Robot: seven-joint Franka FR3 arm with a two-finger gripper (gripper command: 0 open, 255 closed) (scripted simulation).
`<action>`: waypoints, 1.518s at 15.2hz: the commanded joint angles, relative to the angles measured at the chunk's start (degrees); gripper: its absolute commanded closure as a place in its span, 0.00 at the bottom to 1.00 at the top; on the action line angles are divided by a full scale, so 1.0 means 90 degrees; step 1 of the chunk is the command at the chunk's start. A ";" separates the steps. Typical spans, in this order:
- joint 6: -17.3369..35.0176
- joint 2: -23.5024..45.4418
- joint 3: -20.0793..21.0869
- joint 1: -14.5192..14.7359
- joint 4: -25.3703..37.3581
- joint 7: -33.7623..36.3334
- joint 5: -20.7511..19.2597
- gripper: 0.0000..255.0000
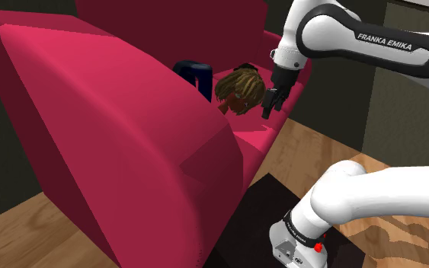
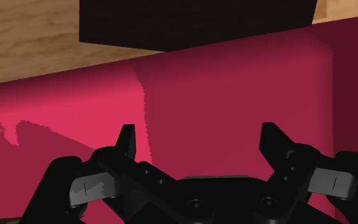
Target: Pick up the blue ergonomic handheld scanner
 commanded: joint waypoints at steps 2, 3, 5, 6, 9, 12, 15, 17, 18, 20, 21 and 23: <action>0.0069 0.0251 0.0028 0.0018 0.0196 0.0011 0.0018 0.00; 0.0129 0.0500 0.0055 0.0035 0.0398 0.0022 0.0034 0.00; 0.0223 0.0991 0.0110 0.0066 0.0822 0.0042 0.0059 0.00; 0.0257 0.1233 0.0137 0.0080 0.1043 0.0051 0.0069 0.00; 0.0312 0.1952 0.0220 0.0119 0.1747 0.0080 0.0086 0.00; 0.0297 0.2666 0.0305 0.0154 0.2516 0.0109 0.0085 0.00; 0.0211 0.3386 0.0389 0.0194 0.3361 0.0142 0.0063 0.00; 0.0112 0.3877 0.0445 0.0224 0.3976 0.0166 0.0036 0.00; 0.0049 0.4128 0.0473 0.0241 0.4302 0.0178 0.0019 0.00; -0.0106 0.4645 0.0527 0.0283 0.4998 0.0202 -0.0025 0.00; -0.0200 0.4914 0.0553 0.0307 0.5372 0.0214 -0.0052 0.00; -0.0428 0.5482 0.0603 0.0367 0.6189 0.0237 -0.0116 0.00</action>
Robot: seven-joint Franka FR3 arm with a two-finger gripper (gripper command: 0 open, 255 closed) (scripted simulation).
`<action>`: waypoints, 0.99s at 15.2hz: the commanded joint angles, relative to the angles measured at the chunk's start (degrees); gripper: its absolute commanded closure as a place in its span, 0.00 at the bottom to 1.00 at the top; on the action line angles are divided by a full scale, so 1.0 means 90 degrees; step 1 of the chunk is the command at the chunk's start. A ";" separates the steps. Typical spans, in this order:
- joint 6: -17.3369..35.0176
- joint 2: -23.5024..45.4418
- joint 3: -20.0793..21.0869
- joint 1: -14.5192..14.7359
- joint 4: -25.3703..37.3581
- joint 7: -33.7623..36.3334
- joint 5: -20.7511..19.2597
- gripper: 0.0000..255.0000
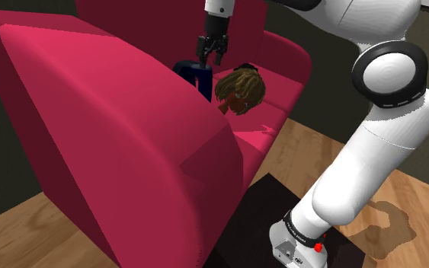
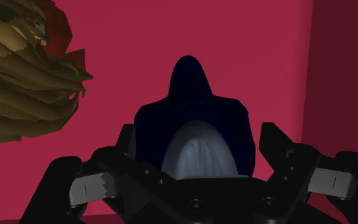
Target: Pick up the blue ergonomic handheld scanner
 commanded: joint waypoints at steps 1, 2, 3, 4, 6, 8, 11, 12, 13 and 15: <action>-0.0098 0.0345 0.0025 0.0032 0.0461 0.0001 -0.0036 0.00; 0.0001 0.0312 0.0022 0.0030 0.0329 0.0003 -0.0032 0.00; 0.0098 0.0281 0.0021 0.0027 0.0201 0.0006 -0.0027 0.00; 0.0195 0.0252 0.0019 0.0024 0.0075 0.0009 -0.0024 0.00; 0.0385 0.0202 0.0017 0.0019 -0.0165 0.0015 -0.0018 0.00; 0.0624 0.0148 0.0014 0.0013 -0.0457 0.0023 -0.0011 0.00; 0.0638 0.0136 0.0013 0.0011 -0.0483 0.0022 -0.0010 1.00; 0.0635 0.0140 0.0012 0.0010 -0.0476 0.0019 -0.0010 1.00; 0.0640 0.0135 0.0012 0.0011 -0.0486 0.0021 -0.0009 1.00; 0.0637 0.0136 0.0012 0.0010 -0.0481 0.0020 -0.0010 1.00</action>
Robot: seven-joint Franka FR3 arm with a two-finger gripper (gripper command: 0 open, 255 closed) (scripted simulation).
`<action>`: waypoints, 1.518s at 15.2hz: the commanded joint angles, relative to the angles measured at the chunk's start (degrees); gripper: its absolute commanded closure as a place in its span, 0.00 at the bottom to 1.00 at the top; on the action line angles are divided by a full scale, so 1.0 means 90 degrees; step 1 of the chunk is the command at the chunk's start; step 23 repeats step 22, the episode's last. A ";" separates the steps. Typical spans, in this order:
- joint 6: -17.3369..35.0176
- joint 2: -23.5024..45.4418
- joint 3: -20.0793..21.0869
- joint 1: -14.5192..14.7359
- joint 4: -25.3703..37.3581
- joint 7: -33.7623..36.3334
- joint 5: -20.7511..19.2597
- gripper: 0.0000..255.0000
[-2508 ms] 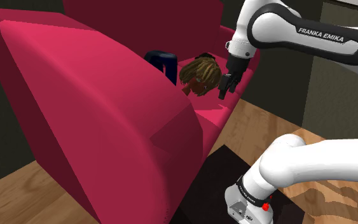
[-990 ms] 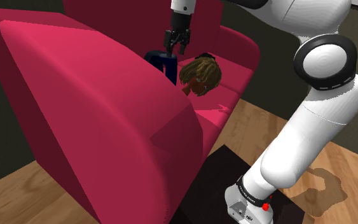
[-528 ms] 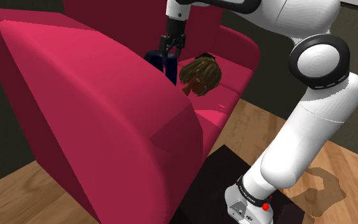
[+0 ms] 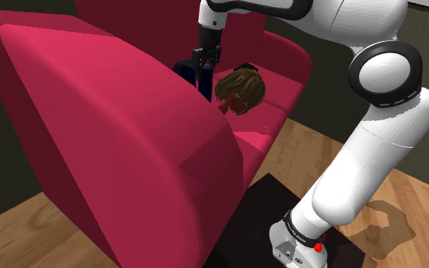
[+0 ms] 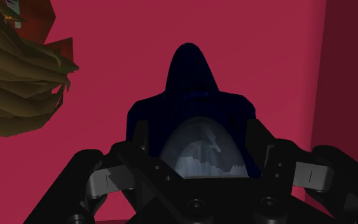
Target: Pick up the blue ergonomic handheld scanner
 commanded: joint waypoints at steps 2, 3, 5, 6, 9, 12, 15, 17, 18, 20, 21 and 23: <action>0.0006 0.0010 -0.0002 -0.0002 -0.0005 0.0000 0.0000 1.00; 0.0004 0.0012 -0.0002 -0.0002 -0.0001 -0.0002 -0.0001 1.00; -0.0004 0.0020 0.0001 0.0002 0.0015 0.0006 -0.0002 1.00; -0.0096 0.0039 0.0002 0.0004 0.0125 0.0002 -0.0004 1.00; -0.0378 0.0109 0.0006 0.0011 0.0477 -0.0007 -0.0012 1.00; -0.0669 0.0198 0.0010 0.0021 0.0857 -0.0016 -0.0024 1.00; -0.0972 0.0309 0.0015 0.0033 0.1270 -0.0024 -0.0039 1.00; -0.1183 0.0397 0.0019 0.0043 0.1568 -0.0029 -0.0052 1.00; -0.1291 0.0446 0.0021 0.0048 0.1724 -0.0031 -0.0059 1.00; -0.1514 0.0554 0.0025 0.0061 0.2056 -0.0036 -0.0076 1.00; -0.1532 0.0563 0.0025 0.0062 0.2081 -0.0037 -0.0077 1.00; -0.1531 0.0562 0.0025 0.0062 0.2080 -0.0037 -0.0077 1.00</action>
